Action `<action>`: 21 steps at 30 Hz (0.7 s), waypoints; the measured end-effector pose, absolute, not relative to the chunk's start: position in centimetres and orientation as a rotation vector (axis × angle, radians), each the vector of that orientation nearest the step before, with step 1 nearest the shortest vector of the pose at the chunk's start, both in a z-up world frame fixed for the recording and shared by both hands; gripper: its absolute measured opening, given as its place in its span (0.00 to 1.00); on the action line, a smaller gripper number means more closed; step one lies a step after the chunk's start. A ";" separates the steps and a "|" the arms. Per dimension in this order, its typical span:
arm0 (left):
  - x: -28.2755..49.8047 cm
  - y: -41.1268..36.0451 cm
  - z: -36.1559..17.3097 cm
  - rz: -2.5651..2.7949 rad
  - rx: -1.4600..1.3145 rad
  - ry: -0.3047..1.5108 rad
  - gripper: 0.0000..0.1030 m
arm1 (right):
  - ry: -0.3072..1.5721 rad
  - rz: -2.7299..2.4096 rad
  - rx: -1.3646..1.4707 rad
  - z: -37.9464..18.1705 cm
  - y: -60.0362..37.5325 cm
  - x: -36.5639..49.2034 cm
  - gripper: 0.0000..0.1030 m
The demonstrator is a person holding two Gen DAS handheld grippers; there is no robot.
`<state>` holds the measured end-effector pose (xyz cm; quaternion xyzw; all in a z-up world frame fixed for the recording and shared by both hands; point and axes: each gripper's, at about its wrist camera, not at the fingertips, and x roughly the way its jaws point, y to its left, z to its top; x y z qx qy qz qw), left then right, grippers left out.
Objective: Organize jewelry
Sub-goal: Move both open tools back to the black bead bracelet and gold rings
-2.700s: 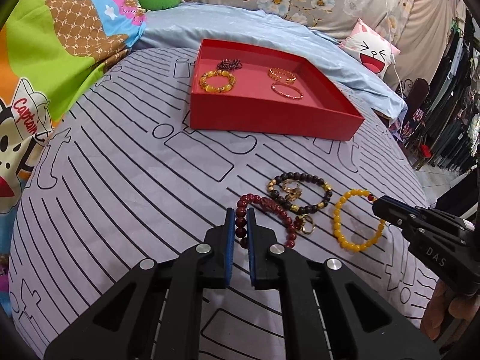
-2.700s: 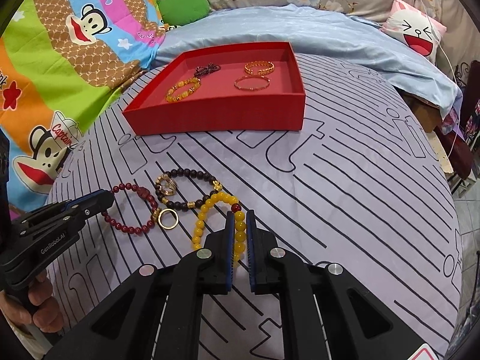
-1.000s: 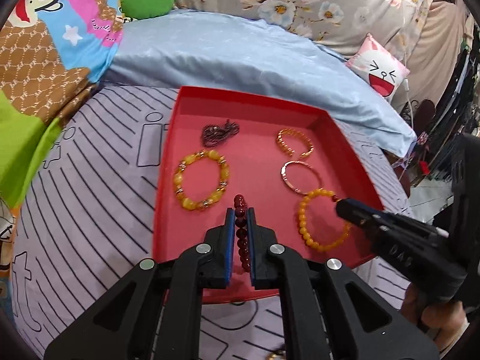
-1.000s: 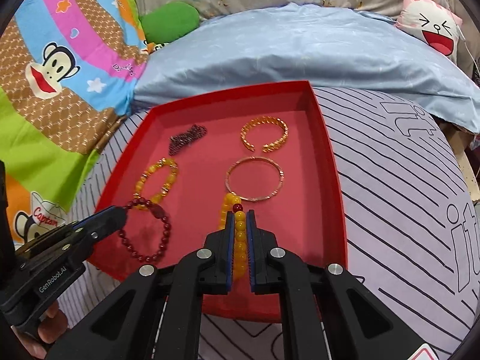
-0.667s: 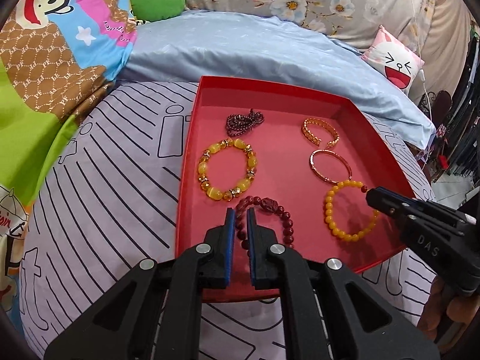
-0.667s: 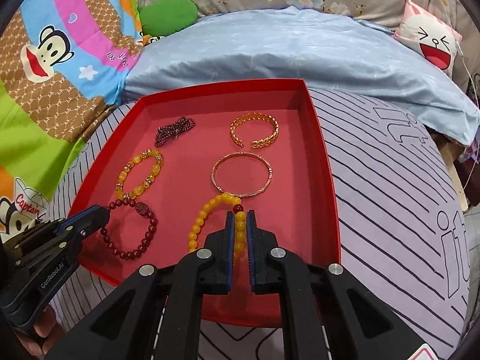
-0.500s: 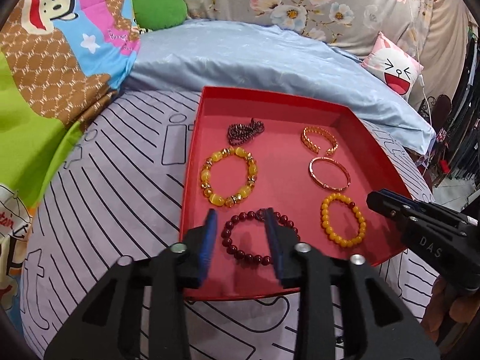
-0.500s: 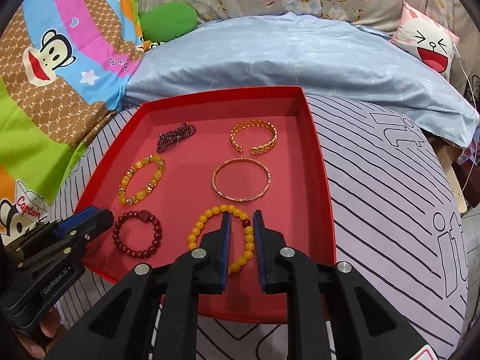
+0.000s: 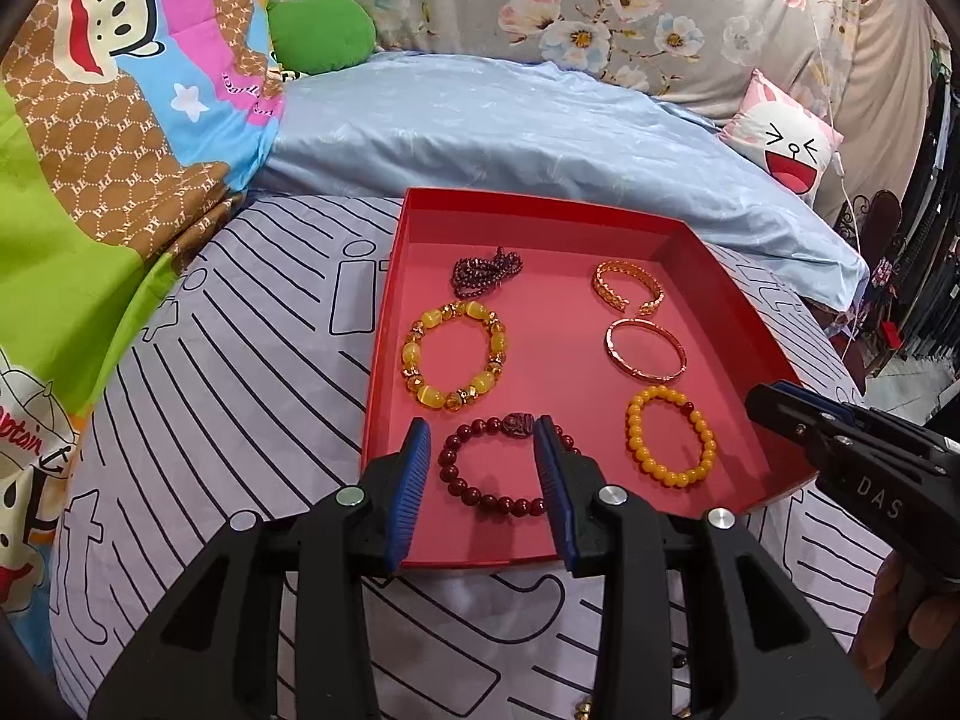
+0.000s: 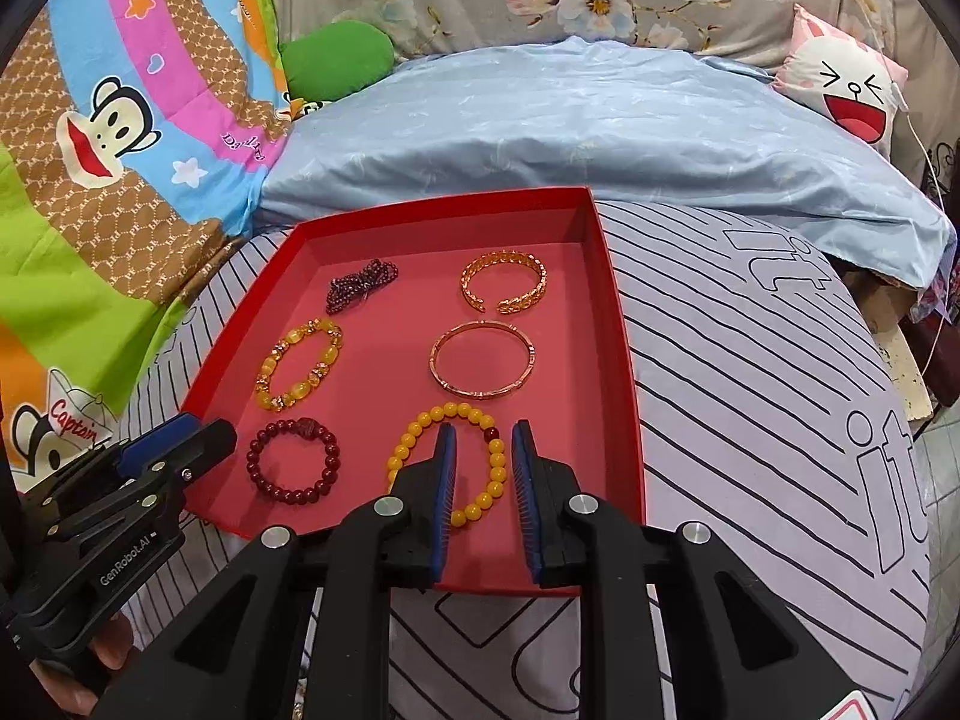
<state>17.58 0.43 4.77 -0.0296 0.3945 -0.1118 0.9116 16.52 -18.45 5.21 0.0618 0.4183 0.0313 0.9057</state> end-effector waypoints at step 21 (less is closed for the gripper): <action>10.3 0.9 5.2 -0.258 -0.048 0.828 0.33 | 0.910 0.121 0.118 4.4 -16.9 8.0 0.19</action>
